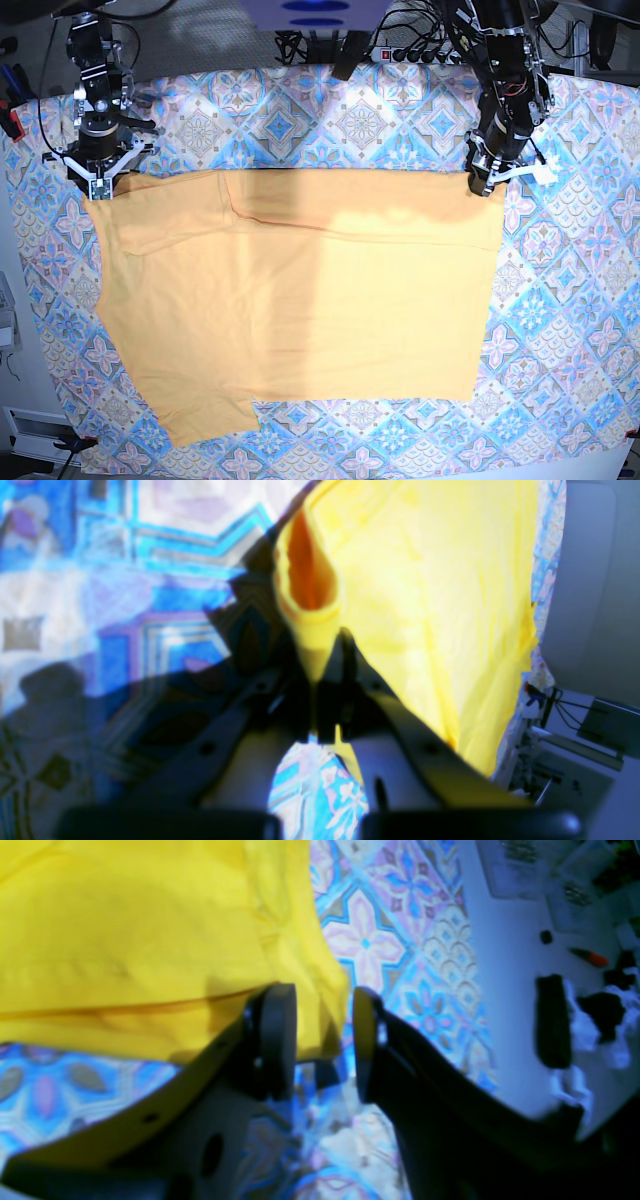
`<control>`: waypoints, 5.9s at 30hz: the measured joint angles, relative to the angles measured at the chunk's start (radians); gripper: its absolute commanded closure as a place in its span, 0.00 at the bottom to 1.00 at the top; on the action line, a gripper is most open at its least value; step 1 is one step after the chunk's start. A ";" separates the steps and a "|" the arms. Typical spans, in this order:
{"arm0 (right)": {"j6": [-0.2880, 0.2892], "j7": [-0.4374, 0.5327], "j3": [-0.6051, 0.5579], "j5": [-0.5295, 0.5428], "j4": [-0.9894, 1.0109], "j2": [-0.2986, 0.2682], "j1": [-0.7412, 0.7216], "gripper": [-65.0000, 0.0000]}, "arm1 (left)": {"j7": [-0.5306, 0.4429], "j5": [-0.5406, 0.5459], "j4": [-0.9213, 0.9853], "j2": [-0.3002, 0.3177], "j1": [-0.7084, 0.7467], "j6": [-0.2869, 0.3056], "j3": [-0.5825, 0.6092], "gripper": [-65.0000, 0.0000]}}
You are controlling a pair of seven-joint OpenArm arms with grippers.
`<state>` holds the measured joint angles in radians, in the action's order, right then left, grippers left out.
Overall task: Fold the T-shirt properly
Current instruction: 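Drag the held shoulder edge further toward the robot with both grippers, then release the shirt and move both grippers out along the shirt's sides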
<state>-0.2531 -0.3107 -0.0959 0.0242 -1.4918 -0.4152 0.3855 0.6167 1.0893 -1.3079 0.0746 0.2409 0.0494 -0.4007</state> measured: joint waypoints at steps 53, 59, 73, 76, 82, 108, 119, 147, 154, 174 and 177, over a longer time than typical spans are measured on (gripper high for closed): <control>0.238 -0.335 0.474 0.942 0.173 0.145 -0.128 0.62 | 0.000 0.000 0.000 0.003 0.003 0.003 0.000 1.00; 0.248 -0.327 0.468 0.946 0.253 0.143 -0.187 0.63 | 0.000 0.000 0.000 0.003 0.003 0.003 0.000 1.00; 0.381 -0.330 0.476 0.943 0.277 0.143 -0.172 1.00 | 0.000 0.001 -0.002 0.003 0.015 0.003 0.000 1.00; 0.388 -0.338 0.520 0.946 0.266 0.147 -0.137 1.00 | 0.001 0.013 -0.006 0.003 0.034 0.010 0.000 1.00; 0.396 -0.336 0.560 0.950 0.259 0.144 -0.062 1.00 | 0.008 0.022 -0.033 0.000 0.088 0.026 0.002 1.00; 0.390 -0.340 0.576 0.946 0.083 0.140 0.150 1.00 | 0.060 0.011 -0.254 0.000 0.406 0.008 0.002 1.00; 0.388 -0.341 0.576 0.946 0.078 0.141 0.190 1.00 | 0.053 0.019 -0.260 0.000 0.450 0.012 0.002 1.00; 0.380 -0.333 0.625 0.942 0.080 0.146 0.195 0.68 | 0.100 0.033 -0.266 0.008 0.469 0.055 -0.002 0.65; 0.380 -0.342 0.719 0.892 0.080 0.186 0.211 0.65 | 0.120 0.035 -0.267 0.005 0.474 0.057 -0.017 0.64; 0.380 -0.337 0.757 0.890 0.078 0.186 0.207 0.66 | 0.300 -0.008 -0.272 0.011 0.502 0.075 -0.170 0.65; 0.380 -0.338 0.757 0.889 0.078 0.186 0.207 0.66 | 0.297 -0.008 -0.309 0.012 0.504 0.075 -0.168 0.65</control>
<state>0.1272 -0.6483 0.6613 0.9134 -1.4139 -0.2295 0.5926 0.9134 1.0813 -1.6173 0.0868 0.7448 0.1242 -0.5690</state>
